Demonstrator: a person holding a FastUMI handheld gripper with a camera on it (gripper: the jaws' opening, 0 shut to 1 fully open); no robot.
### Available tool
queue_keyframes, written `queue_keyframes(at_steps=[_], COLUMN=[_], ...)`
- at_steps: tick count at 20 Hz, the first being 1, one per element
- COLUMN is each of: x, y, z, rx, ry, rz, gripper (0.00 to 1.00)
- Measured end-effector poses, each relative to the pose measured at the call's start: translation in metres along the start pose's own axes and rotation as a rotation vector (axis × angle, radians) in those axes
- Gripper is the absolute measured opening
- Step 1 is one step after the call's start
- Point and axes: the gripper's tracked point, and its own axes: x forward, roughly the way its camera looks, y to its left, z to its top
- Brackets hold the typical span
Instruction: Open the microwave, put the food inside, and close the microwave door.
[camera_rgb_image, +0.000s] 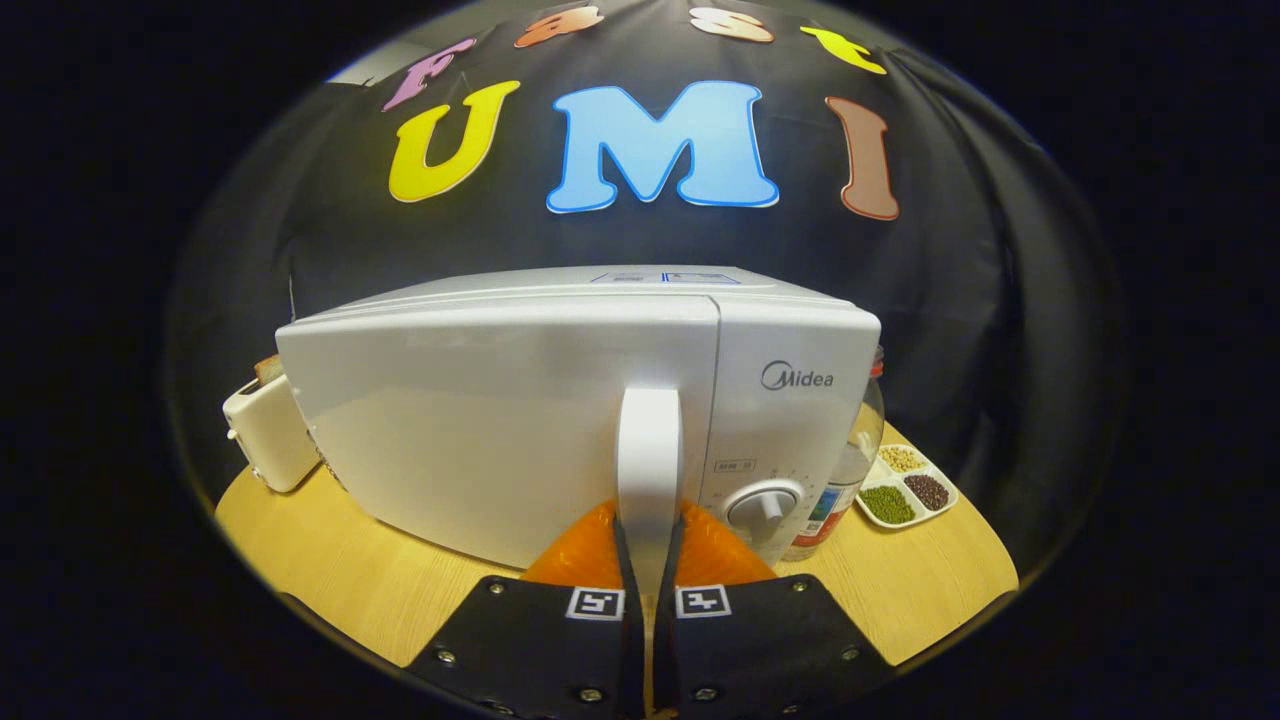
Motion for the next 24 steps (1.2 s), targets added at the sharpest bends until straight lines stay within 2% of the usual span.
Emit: queue_keyframes(at_steps=[2, 8, 13, 14, 17, 24], x=[-0.019, -0.057, -0.098, -0.104, -0.123, -0.166], y=[0.005, 0.023, 0.047, 0.053, 0.068, 0.115], z=[-0.006, -0.024, -0.039, -0.042, -0.048, -0.073], rx=[-0.062, -0.004, 0.001, -0.002, -0.012, 0.014], ry=[-0.033, 0.036, 0.077, 0.080, 0.085, 0.104], rz=[0.007, 0.040, 0.104, 0.109, 0.113, 0.126], gripper=[0.04, 0.04, 0.11, 0.14, 0.14, 0.21])
